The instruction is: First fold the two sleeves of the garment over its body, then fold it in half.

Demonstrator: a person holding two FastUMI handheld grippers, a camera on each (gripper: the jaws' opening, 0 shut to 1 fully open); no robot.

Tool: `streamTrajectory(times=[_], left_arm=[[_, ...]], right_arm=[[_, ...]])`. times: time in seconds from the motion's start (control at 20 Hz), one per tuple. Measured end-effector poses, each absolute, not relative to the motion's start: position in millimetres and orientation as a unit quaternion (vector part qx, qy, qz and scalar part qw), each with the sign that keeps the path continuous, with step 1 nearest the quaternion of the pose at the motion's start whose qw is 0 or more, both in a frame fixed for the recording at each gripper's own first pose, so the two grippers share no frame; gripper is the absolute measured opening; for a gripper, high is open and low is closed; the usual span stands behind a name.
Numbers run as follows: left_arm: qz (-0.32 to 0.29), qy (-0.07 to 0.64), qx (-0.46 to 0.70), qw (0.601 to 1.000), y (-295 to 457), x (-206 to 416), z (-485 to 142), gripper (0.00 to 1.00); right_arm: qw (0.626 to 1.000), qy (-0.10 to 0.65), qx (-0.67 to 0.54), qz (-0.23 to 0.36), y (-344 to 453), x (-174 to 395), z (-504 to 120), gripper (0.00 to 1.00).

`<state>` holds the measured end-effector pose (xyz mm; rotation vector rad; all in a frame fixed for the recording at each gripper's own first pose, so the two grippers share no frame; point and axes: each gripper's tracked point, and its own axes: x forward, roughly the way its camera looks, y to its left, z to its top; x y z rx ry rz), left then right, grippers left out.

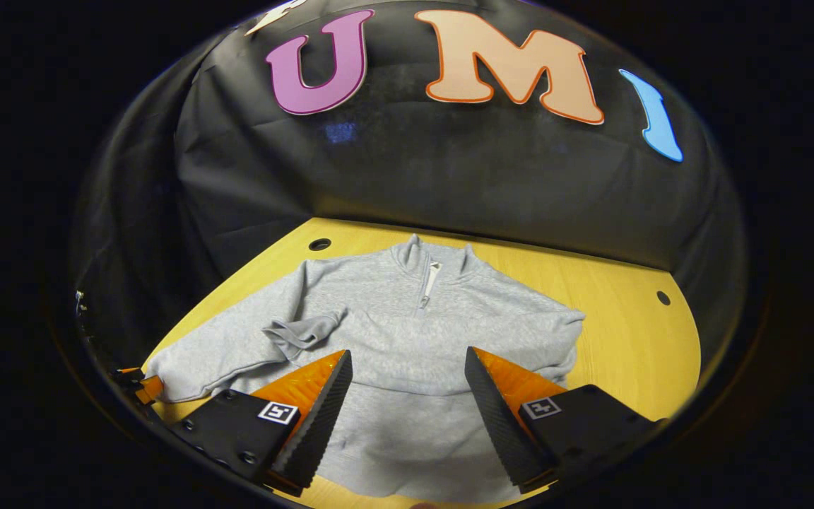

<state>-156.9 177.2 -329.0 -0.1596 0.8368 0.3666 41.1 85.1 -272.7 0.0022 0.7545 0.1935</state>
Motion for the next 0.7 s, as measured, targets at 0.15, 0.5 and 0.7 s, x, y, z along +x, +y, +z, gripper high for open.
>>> streamTrajectory(times=[0.15,0.5,0.7], left_arm=[[0.166,0.413,-0.084,0.891,179,-159,-326,0.92],[0.118,0.441,-0.075,0.887,187,-163,-307,0.04],[0.110,0.440,-0.096,0.886,187,-152,-295,0.00]], right_arm=[[0.926,0.369,0.009,0.083,75,39,-274,0.96],[0.928,0.366,0.018,0.066,56,30,-273,0.99],[0.928,0.367,0.025,0.051,37,22,-271,0.96]])
